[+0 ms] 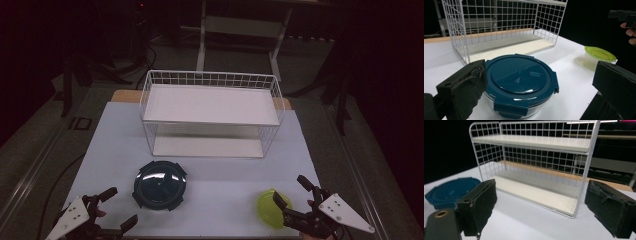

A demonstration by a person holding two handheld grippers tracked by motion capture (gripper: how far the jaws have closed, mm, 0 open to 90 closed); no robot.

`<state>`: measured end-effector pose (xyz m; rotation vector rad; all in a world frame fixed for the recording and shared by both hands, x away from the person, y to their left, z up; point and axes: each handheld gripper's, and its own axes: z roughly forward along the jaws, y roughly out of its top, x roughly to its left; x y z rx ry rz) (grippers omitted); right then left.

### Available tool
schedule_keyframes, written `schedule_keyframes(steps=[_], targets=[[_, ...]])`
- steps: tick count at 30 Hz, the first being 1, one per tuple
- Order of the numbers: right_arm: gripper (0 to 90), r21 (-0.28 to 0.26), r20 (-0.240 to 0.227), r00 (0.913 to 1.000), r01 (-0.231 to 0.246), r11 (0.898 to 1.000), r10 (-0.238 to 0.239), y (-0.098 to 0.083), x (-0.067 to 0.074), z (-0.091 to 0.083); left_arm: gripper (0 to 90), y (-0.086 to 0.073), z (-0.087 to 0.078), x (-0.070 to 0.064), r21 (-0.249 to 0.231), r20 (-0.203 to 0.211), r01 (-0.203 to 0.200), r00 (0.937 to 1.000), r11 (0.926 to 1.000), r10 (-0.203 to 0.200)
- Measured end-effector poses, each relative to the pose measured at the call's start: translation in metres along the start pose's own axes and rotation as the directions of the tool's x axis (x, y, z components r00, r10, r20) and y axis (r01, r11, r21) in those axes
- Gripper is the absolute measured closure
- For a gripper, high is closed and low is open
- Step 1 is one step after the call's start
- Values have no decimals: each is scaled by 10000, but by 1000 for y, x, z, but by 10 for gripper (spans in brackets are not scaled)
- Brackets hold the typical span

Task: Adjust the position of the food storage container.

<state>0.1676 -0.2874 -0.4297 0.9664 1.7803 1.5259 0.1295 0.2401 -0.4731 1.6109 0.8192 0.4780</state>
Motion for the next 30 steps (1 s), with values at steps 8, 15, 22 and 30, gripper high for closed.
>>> schedule_keyframes(steps=[8, 15, 22, 30], targets=[[103, -110, 50, 9999, 130, 9999, -129, 12, 6, -8, 0, 7, -3, -10, -59, 504, -329, 9982, 9994, 332], [103, -394, 53, 9996, 262, 9989, -260, 26, 9, -13, 0, 23, -6, -15, -246, 969, -287, 9948, 9993, 309], [103, -466, 40, 9979, 640, 9969, -639, 36, 13, -12, 0, 39, -8, -7, -38, 1101, -357, 9933, 9994, 359], [103, -425, -12, 9984, 563, 9975, -564, 36, 12, -11, 98, 34, 3, 5, 959, 1173, -643, 9917, 9933, 528]])
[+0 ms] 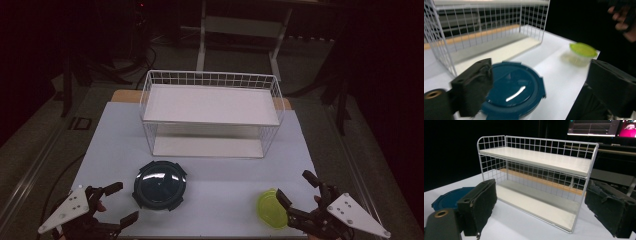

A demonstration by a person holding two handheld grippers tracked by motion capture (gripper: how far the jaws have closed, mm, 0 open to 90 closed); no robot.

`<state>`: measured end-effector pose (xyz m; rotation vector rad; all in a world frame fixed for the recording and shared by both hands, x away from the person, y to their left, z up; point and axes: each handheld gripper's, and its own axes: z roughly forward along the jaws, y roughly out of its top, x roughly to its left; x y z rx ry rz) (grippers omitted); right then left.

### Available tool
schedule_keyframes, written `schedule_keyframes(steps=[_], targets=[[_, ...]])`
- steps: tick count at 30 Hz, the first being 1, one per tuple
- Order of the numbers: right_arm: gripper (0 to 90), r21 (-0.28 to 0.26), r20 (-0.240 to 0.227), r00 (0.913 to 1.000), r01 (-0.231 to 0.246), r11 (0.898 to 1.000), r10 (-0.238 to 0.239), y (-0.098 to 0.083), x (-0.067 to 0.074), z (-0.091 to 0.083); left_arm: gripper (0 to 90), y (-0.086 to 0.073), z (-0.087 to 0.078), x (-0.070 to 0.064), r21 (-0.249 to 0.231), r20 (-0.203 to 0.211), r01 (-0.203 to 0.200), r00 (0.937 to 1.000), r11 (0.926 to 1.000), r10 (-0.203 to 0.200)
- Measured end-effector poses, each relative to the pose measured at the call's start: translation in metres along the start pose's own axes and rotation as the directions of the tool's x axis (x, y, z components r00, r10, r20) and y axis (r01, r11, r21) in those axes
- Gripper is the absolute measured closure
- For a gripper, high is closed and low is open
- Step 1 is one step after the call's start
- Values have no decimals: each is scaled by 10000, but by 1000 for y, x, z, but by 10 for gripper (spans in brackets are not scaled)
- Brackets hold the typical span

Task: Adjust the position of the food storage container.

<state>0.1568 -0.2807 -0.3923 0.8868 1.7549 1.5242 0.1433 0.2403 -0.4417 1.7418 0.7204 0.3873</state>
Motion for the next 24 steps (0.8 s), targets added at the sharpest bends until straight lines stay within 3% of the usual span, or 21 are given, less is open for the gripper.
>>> schedule_keyframes(steps=[5, 10, 18, 23, 24], targets=[[103, 57, -26, 9999, -151, 9999, 151, -4, -2, 1, 258, -16, 9, 9, 826, 61, -105, 9999, 9965, 101], [104, 36, -8, 9999, -152, 9999, 152, -7, -2, 1, 458, -29, 12, 21, 1416, -23, 134, 9999, 9898, -132], [104, 119, -55, 9996, -278, 9995, 278, -14, -4, 3, 723, -46, 16, 32, 2612, -218, 81, 9998, 9652, -25], [104, 158, -92, 9994, -331, 9993, 333, -16, -4, 4, 787, -54, 20, 37, 3044, -491, 275, 9987, 9521, -131], [104, 193, -104, 9994, -327, 9993, 329, -17, -3, 4, 833, -55, 20, 38, 3107, -603, 312, 9981, 9500, -131]])
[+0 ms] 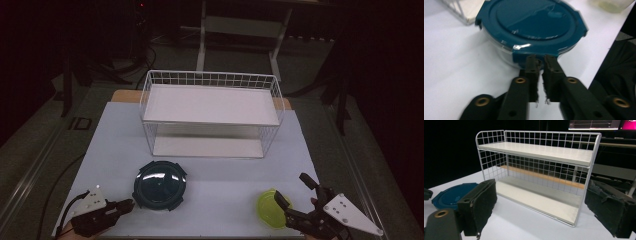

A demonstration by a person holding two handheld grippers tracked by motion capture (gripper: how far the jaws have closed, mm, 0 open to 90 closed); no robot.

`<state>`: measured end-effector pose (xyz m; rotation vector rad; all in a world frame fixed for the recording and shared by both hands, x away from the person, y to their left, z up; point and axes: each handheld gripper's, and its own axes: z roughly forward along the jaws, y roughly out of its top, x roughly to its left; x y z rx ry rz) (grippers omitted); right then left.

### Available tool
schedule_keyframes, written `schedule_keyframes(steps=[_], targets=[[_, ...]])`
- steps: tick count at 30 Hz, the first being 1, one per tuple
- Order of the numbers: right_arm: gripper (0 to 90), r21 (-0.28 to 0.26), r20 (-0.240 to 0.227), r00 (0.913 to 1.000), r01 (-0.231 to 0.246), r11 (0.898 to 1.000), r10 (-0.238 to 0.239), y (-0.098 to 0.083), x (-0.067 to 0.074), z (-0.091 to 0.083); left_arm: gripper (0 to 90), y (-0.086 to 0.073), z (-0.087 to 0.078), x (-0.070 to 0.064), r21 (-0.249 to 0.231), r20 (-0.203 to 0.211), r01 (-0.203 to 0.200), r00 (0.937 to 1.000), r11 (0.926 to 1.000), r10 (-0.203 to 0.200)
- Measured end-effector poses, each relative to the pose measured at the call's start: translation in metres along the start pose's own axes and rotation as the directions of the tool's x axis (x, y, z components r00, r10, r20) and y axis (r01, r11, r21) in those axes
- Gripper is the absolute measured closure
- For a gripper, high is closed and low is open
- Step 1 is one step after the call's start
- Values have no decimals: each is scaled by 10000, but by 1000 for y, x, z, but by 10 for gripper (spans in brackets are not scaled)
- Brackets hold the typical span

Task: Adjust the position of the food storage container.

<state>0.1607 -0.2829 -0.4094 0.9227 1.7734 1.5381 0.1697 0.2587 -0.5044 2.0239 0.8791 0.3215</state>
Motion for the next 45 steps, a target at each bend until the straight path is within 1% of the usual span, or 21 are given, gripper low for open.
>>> schedule_keyframes(steps=[2, 3, 4, 5, 7, 8, 9, 11, 14, 15, 16, 18, 19, 20, 22, 28, 38, 40, 41, 43, 45], targets=[[104, 28, 13, 10000, 35, 10000, -35, -1, 0, 0, 872, -3, 3, 3, 198, -49, 87, 10000, 9998, -86], [104, 34, 16, 10000, 57, 10000, -57, -1, 0, 0, 877, -4, 4, 4, 251, -82, 189, 9998, 9995, -187], [104, 32, -8, 10000, 27, 10000, -27, -2, 0, 0, 882, -4, 5, 5, 330, 9, 188, 9998, 9993, -189], [104, 6, 6, 10000, 19, 10000, -19, -2, 0, 0, 883, -4, 6, 4, 413, -63, 156, 9999, 9990, -154], [104, 38, 6, 10000, -15, 10000, 15, -3, -1, 0, 883, -4, 8, 5, 341, -22, 256, 9997, 9991, -255], [103, 38, 2, 10000, -47, 10000, 47, -4, -1, 0, 882, -3, 10, 6, 326, -70, 288, 9996, 9991, -285], [104, 56, -29, 10000, -56, 10000, 57, -4, -1, 1, 882, -3, 11, 8, 310, 5, 378, 9993, 9988, -378], [104, 81, -33, 10000, -47, 10000, 47, -5, -1, 1, 882, -4, 12, 9, 272, 19, 479, 9988, 9985, -480], [104, 90, -74, 10000, -59, 9999, 60, -5, -1, 2, 883, -4, 12, 10, 273, 47, 516, 9986, 9983, -518], [104, 91, -89, 9999, -76, 9999, 77, -5, -1, 2, 883, -4, 13, 10, 354, -1, 468, 9989, 9983, -469], [104, 89, -112, 9999, -108, 9999, 109, -6, -2, 2, 885, -4, 14, 10, 441, -137, 472, 9988, 9979, -466], [104, 141, -114, 9999, -107, 9998, 108, -7, -1, 3, 885, -5, 18, 12, 520, -31, 587, 9983, 9969, -586], [104, 163, -138, 9998, -124, 9998, 127, -7, -1, 3, 885, -5, 20, 11, 601, -38, 554, 9985, 9967, -553], [104, 173, -138, 9998, -134, 9998, 136, -7, -1, 3, 885, -4, 20, 11, 588, -65, 533, 9986, 9968, -530], [104, 166, -130, 9999, -83, 9998, 85, -7, -1, 2, 885, -3, 19, 13, 535, -62, 650, 9979, 9965, -647], [104, 169, -172, 9997, -169, 9997, 172, -8, -2, 3, 885, -2, 20, 17, 527, -166, 752, 9971, 9958, -744], [104, 188, -238, 9996, -148, 9997, 152, -7, -1, 4, 886, 5, 27, 30, 628, -436, 945, 9948, 9935, -919], [104, 213, -231, 9996, -153, 9997, 158, -7, -1, 4, 886, 6, 29, 33, 607, -433, 1095, 9933, 9921, -1069], [104, 208, -247, 9996, -164, 9996, 169, -7, -1, 4, 886, 7, 29, 34, 583, -508, 1116, 9928, 9920, -1087], [104, 222, -223, 9996, -143, 9997, 148, -7, -1, 4, 886, 7, 28, 35, 570, -569, 1103, 9926, 9923, -1071], [104, 203, -223, 9996, -170, 9996, 174, -7, -1, 3, 886, 6, 24, 34, 449, -579, 1208, 9913, 9917, -1181]])
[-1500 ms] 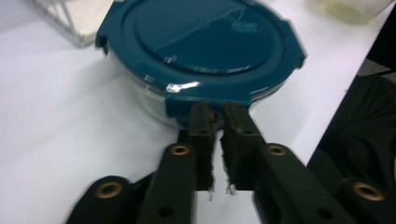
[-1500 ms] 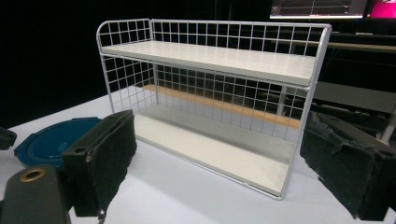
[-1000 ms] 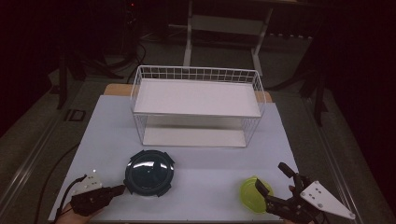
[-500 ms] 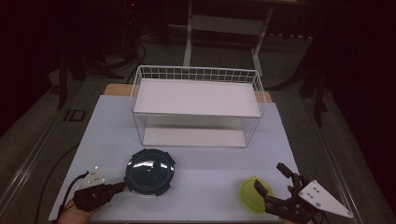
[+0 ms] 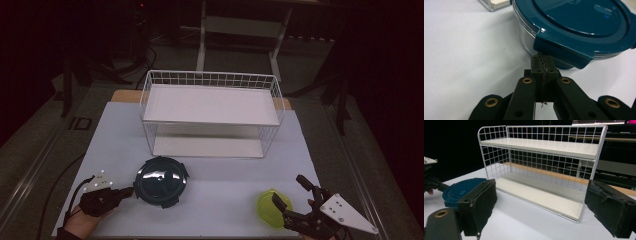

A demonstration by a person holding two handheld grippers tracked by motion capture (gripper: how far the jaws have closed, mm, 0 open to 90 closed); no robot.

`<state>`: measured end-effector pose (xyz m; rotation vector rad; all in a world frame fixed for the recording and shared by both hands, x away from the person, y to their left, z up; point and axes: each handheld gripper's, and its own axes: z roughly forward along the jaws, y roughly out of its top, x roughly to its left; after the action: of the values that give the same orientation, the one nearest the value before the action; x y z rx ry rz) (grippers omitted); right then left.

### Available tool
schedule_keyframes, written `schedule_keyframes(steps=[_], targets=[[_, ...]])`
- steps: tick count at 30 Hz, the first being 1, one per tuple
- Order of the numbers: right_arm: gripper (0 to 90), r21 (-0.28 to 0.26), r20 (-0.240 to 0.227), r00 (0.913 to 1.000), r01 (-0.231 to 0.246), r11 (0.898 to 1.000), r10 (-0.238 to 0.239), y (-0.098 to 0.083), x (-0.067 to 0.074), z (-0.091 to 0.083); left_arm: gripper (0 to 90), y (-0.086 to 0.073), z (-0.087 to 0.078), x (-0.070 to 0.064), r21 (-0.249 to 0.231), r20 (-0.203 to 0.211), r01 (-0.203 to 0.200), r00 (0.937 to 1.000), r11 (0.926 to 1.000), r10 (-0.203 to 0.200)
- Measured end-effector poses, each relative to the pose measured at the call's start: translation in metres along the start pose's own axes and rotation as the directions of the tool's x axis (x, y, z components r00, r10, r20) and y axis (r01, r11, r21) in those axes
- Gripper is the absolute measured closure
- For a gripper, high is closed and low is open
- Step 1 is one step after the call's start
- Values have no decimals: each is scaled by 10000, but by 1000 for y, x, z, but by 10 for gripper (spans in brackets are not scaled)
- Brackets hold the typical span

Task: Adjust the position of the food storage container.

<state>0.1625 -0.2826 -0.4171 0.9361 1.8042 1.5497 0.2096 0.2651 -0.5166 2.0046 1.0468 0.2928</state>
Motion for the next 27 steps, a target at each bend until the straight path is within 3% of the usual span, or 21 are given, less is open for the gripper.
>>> schedule_keyframes(steps=[4, 9, 14, 27], targets=[[104, 9, 10, 10000, 11, 10000, -11, -1, -1, -1, 886, -1, -10, -6, -181, -23, -33, 10000, 9998, 33], [104, 36, -1, 10000, 73, 10000, -73, -1, 0, 0, 886, 2, -6, -11, -153, 111, -156, 9998, 9998, 158], [104, 56, -45, 10000, 72, 10000, -72, -1, 2, 0, 887, 9, -4, -7, -133, -138, -123, 9998, 9998, 121], [104, 229, -215, 9997, 85, 9997, -80, -3, 4, 5, 888, 24, 11, 0, -60, -226, -67, 9997, 10000, 66]])
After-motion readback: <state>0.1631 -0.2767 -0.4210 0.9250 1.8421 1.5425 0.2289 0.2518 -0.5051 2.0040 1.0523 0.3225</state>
